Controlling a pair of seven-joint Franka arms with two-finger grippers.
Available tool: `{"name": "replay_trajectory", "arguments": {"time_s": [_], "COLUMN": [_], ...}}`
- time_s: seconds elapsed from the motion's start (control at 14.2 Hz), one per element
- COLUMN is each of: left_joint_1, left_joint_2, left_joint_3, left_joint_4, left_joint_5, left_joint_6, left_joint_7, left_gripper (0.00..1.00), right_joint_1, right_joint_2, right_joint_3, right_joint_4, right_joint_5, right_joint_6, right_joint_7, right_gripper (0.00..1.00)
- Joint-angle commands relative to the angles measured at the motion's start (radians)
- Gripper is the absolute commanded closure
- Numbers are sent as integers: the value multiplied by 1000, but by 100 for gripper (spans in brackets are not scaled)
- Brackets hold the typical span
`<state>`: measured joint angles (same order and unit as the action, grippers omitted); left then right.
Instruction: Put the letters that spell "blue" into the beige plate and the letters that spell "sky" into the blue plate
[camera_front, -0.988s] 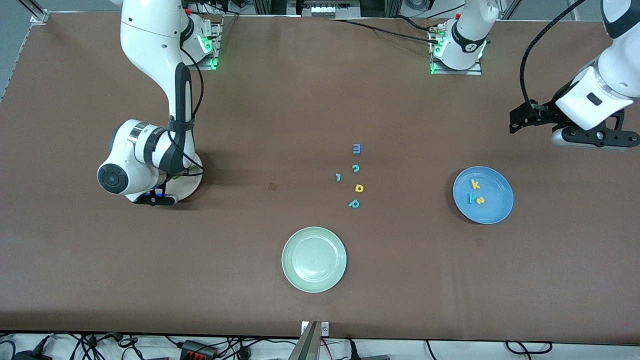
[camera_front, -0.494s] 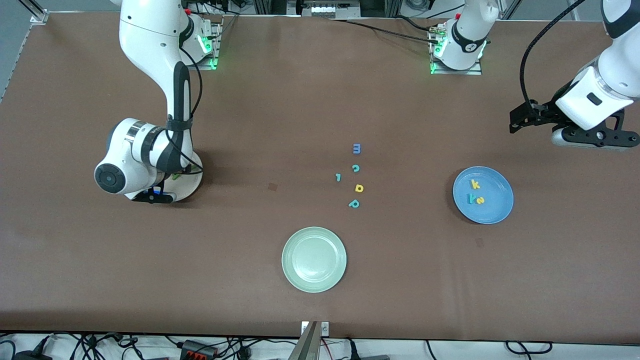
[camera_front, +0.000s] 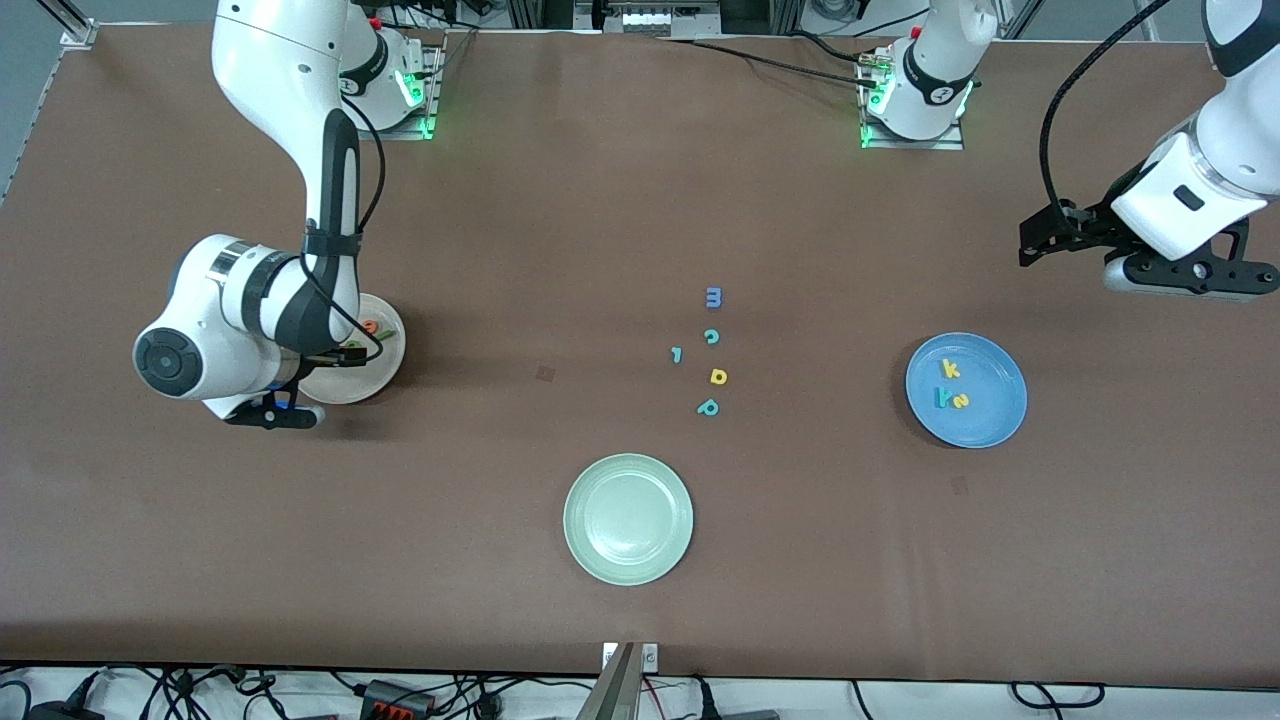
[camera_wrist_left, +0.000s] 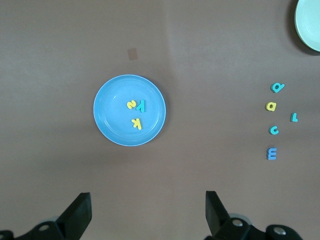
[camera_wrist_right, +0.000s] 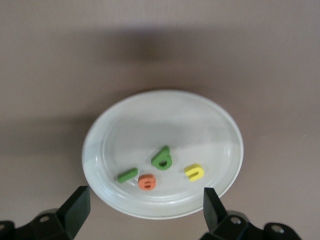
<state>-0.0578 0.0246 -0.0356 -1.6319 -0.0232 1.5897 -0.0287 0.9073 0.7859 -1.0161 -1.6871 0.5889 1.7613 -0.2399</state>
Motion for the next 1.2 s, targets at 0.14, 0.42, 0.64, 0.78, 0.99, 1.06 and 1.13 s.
{"name": "replay_trajectory", "arguments": {"time_s": [0.14,0.42,0.64,0.78,0.99,1.06,1.13], "left_joint_1": [0,0,1,1,0,1,1], "left_joint_2": [17,17,17,17,18,17,17], "left_joint_3": [0,0,0,0,0,0,0], "left_joint_4": [35,35,35,35,35,35,35], "left_joint_5": [-9,-9,-9,-9,-9,-9,-9], "left_joint_6": [-25,-25,-25,-25,-25,-25,-25], "left_joint_7": [13,12,10,9,9,9,9], "left_gripper": [0,0,0,0,0,0,0], "right_joint_1": [-82,-224,-359,-450,-661,-723,-786], "right_joint_2": [-40,-169,-287,-361,-457,-479,-500], "right_joint_3": [40,253,489,630,831,878,919], "right_joint_4": [119,205,244,245,245,244,244], "right_joint_5": [17,-160,-389,-499,-598,-595,-597], "right_joint_6": [-8,12,20,20,9,9,7], "right_joint_7": [19,180,319,361,344,343,335], "right_gripper": [0,0,0,0,0,0,0]}}
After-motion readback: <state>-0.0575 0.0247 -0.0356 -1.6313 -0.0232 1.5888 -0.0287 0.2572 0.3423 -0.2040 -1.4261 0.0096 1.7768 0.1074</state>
